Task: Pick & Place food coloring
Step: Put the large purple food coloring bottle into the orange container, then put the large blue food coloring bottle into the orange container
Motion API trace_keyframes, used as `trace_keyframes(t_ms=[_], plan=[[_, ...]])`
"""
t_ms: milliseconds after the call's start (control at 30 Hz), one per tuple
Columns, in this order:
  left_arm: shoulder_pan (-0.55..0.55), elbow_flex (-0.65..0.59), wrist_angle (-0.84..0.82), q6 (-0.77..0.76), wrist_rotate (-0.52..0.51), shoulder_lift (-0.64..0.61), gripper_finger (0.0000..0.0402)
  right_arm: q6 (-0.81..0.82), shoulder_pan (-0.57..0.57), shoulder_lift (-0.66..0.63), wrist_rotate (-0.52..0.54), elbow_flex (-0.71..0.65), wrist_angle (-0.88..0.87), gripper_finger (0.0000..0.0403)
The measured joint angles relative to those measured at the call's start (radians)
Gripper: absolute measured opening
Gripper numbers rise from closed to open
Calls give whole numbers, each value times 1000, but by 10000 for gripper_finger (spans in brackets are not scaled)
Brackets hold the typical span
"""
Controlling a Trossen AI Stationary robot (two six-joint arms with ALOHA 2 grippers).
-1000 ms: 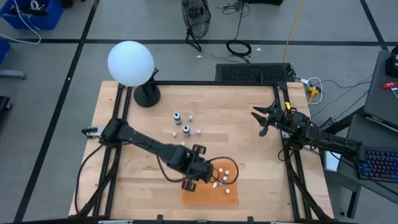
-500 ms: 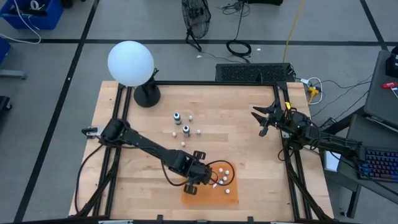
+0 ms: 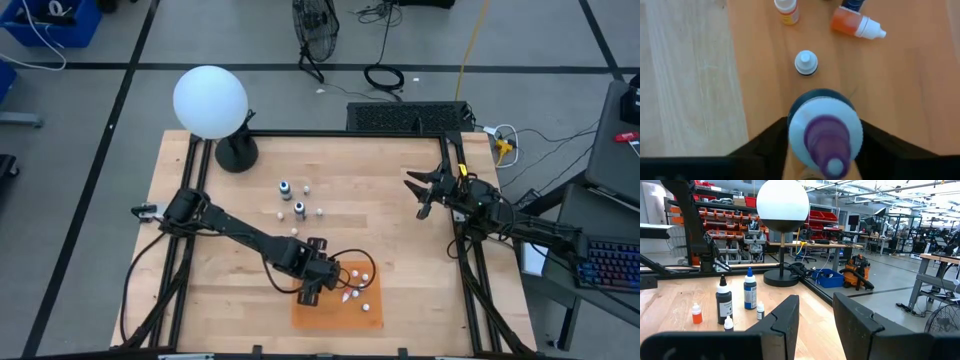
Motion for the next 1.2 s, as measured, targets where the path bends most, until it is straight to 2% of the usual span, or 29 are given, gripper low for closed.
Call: trace_keyframes(t_ms=[167,400,767,967,1200], plan=[[0,6,0,-14,1,0,273,0,0,0,0,0,0,110],[0,7,0,-35,4,0,315,0,0,0,0,0,0,110],[-2,9,-5,-71,6,-73,303,0,0,0,0,0,3,110],[7,8,-24,-60,-9,-178,303,0,0,3,0,0,1,110],[84,8,-249,-146,-204,-390,297,0,0,6,0,0,0,110]])
